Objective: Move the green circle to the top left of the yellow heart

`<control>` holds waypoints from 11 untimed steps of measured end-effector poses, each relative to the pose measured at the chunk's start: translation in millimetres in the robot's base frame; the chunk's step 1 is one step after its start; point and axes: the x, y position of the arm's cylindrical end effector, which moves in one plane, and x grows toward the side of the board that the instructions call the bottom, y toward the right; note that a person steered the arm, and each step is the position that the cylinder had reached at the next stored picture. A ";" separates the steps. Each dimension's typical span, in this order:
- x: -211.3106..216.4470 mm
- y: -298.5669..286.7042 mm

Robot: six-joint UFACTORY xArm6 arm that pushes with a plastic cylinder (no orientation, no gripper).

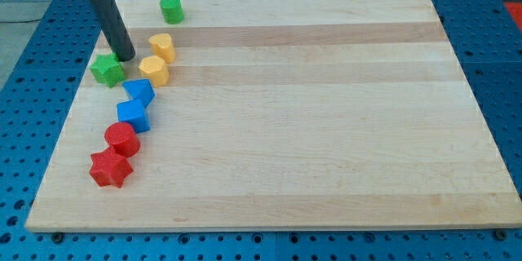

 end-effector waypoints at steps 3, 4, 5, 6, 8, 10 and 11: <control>-53.4 19.3; -80.0 65.5; -86.2 112.0; -134.5 117.3; -141.5 57.5; -112.7 18.5; -98.9 18.3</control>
